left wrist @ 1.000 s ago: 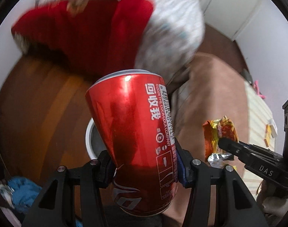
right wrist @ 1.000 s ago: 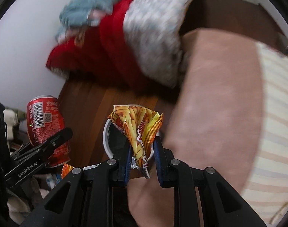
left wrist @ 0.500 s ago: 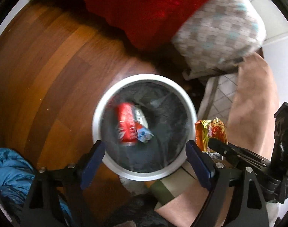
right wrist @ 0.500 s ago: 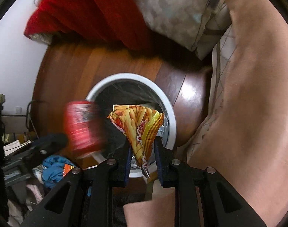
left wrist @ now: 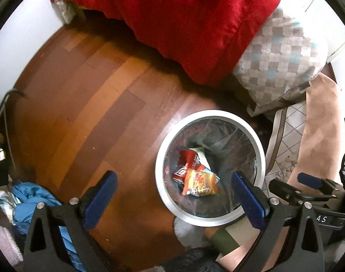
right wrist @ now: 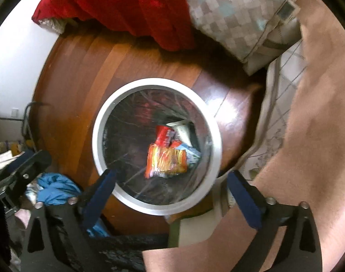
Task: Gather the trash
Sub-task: 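Carry the can and chip bag over the bin and open both tools, then move both tools back from the bin toward the table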
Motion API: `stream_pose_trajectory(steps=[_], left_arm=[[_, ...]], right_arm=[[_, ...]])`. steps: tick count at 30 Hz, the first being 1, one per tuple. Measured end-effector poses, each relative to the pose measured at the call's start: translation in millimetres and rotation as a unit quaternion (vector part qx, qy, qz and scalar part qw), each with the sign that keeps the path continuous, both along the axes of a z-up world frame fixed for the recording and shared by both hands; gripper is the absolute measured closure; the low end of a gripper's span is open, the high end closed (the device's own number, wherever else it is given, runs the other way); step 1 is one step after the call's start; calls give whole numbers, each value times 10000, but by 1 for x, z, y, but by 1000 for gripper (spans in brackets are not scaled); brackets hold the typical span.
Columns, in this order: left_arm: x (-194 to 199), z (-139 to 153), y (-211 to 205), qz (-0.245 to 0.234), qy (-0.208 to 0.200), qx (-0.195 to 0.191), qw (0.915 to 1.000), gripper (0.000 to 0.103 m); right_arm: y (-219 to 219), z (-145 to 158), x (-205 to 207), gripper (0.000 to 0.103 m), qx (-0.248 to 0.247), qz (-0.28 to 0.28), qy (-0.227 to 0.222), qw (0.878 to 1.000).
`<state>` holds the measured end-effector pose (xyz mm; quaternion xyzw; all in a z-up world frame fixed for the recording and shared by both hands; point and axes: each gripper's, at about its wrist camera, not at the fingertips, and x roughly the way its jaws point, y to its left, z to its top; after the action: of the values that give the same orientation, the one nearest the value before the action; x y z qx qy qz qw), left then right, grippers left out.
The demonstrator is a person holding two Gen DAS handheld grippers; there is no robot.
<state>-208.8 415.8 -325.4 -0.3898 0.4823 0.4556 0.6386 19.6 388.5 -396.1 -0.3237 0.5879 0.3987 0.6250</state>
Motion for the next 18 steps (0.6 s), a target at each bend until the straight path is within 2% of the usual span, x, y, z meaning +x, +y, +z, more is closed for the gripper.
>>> stream_pose_trajectory(steps=[8, 18], left_arm=[[0, 20, -20, -72, 110, 272, 9995, 1], [1, 56, -51, -193, -68, 595, 9980, 1]], right_arm=[[-18, 19, -10, 0, -125, 121, -409, 9990], [-50, 61, -19, 0, 257, 24, -519, 9983]])
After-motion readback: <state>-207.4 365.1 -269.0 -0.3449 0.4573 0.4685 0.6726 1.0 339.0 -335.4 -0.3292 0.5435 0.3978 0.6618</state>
